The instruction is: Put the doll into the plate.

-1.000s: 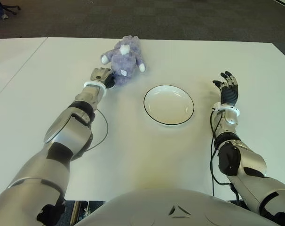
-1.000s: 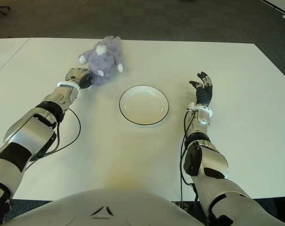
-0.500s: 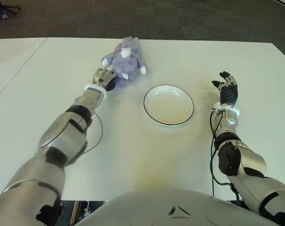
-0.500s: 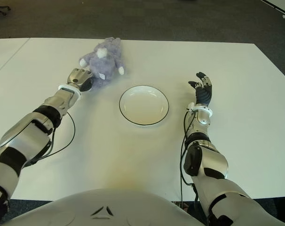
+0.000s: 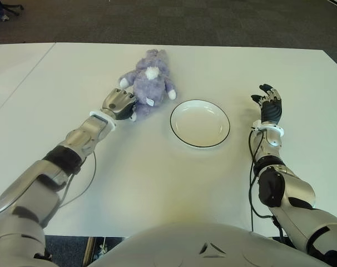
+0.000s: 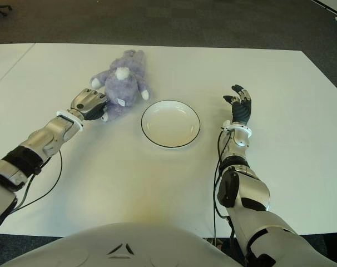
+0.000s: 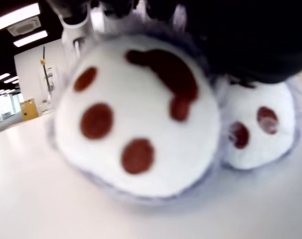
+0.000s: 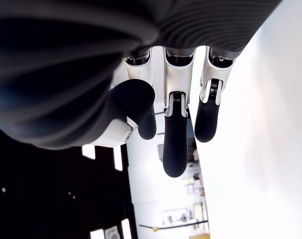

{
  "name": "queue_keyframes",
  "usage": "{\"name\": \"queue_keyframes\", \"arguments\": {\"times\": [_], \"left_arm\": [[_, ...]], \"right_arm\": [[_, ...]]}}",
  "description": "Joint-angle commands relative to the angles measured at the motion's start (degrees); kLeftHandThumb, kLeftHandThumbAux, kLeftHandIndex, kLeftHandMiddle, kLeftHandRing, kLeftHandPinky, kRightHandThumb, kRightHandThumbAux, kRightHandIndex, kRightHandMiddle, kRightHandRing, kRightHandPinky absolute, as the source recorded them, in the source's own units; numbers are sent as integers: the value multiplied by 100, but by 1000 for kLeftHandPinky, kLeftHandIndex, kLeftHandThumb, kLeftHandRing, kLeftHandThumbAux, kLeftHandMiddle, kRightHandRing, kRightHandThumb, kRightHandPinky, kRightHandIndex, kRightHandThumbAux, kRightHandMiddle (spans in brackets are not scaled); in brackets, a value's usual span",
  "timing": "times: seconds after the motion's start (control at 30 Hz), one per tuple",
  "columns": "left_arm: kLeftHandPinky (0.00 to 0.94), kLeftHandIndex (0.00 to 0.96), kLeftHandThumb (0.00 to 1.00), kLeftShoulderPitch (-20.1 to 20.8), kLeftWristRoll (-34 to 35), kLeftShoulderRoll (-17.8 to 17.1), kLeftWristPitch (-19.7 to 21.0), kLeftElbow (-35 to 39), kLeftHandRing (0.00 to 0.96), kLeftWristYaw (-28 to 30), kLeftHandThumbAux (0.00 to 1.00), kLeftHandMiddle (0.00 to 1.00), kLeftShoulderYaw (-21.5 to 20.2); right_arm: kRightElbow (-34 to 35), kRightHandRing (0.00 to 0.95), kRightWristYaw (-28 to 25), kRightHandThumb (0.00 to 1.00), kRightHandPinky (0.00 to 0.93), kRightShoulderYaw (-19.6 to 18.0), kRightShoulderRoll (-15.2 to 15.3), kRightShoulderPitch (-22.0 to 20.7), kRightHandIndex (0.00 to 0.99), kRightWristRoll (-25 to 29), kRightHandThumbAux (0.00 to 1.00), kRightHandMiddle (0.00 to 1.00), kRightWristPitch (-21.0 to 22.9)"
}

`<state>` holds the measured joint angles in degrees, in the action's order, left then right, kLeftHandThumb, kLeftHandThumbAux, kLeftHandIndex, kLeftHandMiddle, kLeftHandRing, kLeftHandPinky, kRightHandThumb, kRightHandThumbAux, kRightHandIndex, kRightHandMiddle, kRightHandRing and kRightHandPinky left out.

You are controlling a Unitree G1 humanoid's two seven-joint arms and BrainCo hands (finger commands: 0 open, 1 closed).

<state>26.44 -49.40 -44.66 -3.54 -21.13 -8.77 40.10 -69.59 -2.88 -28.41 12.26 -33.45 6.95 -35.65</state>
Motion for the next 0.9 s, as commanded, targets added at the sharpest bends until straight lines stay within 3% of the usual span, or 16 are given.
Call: {"name": "queue_keyframes", "arguments": {"times": [0.03, 0.2, 0.3, 0.47, 0.57, 0.6, 0.9], "left_arm": [[758, 434, 707, -1268, 134, -494, 38, 1436, 742, 1416, 706, 714, -37], [778, 436, 701, -1884, 545, -1094, 370, 3287, 757, 2465, 707, 746, -669], [795, 438, 702, -2001, 633, -1280, 433, 3866, 772, 2913, 706, 766, -902], [814, 440, 703, -2230, 649, -1273, 514, 4289, 800, 3260, 704, 800, -1166], [820, 441, 704, -2398, 676, -1010, 783, 4347, 817, 3540, 703, 820, -1331], [820, 441, 703, -2408, 646, -946, 826, 4308, 818, 3575, 704, 821, -1344], [819, 441, 702, -2384, 147, -694, 745, 4072, 825, 3410, 705, 825, -1384]], "right_arm": [[-765, 460, 144, 1000, 301, -53, -623, 1221, 223, 94, 663, 230, 557], [-765, 460, 232, 1000, 266, 0, -611, 1229, 232, 39, 663, 235, 552], [-771, 458, 250, 1000, 289, 25, -591, 1223, 243, 17, 664, 240, 590], [-776, 451, 310, 1000, 264, 63, -571, 1223, 265, -16, 668, 246, 616], [-777, 451, 369, 1000, 277, 96, -579, 1230, 263, -46, 668, 259, 576], [-777, 448, 370, 951, 271, 105, -577, 1231, 384, -51, 681, 266, 568], [-784, 444, 402, 932, 298, 160, -553, 1235, 425, -89, 687, 267, 614]]}}
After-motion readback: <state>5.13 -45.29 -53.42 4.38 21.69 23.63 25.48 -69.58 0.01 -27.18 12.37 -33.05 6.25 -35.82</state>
